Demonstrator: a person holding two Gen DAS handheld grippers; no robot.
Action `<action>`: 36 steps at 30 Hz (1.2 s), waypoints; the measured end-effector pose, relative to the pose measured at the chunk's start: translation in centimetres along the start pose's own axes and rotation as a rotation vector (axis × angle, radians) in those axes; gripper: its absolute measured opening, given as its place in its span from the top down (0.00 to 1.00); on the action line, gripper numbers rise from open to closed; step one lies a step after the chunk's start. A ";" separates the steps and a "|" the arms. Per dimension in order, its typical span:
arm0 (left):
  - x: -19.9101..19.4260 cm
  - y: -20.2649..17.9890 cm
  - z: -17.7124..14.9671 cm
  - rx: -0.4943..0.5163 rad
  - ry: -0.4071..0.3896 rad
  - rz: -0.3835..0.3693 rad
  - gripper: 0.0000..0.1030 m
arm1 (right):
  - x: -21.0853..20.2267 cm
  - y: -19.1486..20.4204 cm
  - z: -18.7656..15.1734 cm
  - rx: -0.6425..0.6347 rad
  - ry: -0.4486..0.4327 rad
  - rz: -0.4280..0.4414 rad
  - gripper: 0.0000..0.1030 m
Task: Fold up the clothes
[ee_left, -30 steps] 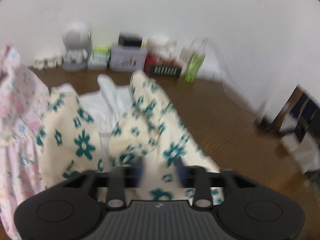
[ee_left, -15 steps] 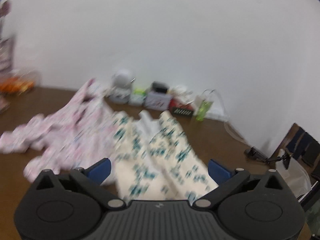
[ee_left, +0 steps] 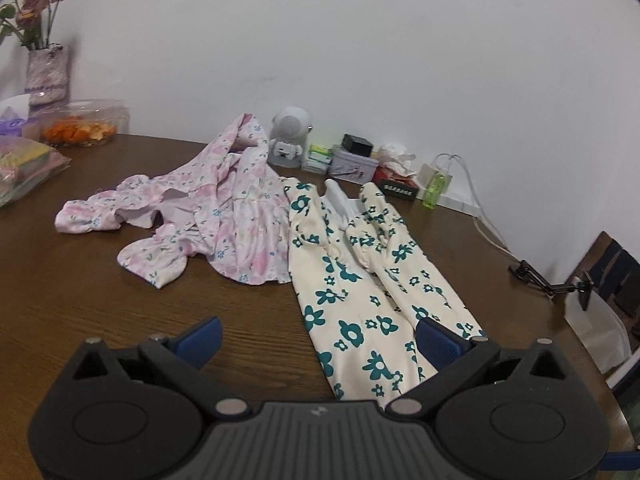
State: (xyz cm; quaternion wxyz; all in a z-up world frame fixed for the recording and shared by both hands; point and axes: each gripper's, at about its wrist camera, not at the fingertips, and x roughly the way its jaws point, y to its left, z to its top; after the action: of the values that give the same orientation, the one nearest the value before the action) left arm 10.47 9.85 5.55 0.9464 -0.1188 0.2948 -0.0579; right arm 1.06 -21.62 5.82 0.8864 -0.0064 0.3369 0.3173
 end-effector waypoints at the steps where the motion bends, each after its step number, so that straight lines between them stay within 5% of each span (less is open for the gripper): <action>1: 0.2 0.3 0.2 0.014 0.010 -0.016 0.00 | 0.6 0.5 0.1 -0.010 0.013 -0.003 0.00; 4: 1.4 1.0 1.4 0.055 0.032 -0.007 0.04 | 2.3 1.9 0.4 -0.041 0.054 -0.011 0.06; 7: 3.3 1.7 2.6 0.060 0.058 0.001 0.16 | 4.1 3.4 0.7 -0.072 0.094 -0.019 0.25; 14: 8.9 2.1 4.0 0.086 0.175 -0.036 0.61 | 7.8 6.3 1.4 -0.136 0.181 -0.041 0.47; 18: 11.8 2.3 4.8 0.070 0.226 -0.042 0.71 | 8.5 6.4 1.6 -0.137 0.206 -0.067 0.55; 24: 15.5 2.5 6.9 0.078 0.272 -0.043 0.72 | 9.6 6.2 2.0 -0.135 0.241 -0.099 0.71; 36: 21.1 3.7 8.3 0.073 0.335 -0.079 0.74 | 9.6 5.4 2.2 -0.106 0.248 -0.093 0.76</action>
State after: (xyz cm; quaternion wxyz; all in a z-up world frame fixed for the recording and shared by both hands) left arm 32.68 11.22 -0.24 0.8848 -0.0845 0.4410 -0.1244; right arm 4.78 -11.43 2.82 0.8502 -0.1081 0.4261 0.2898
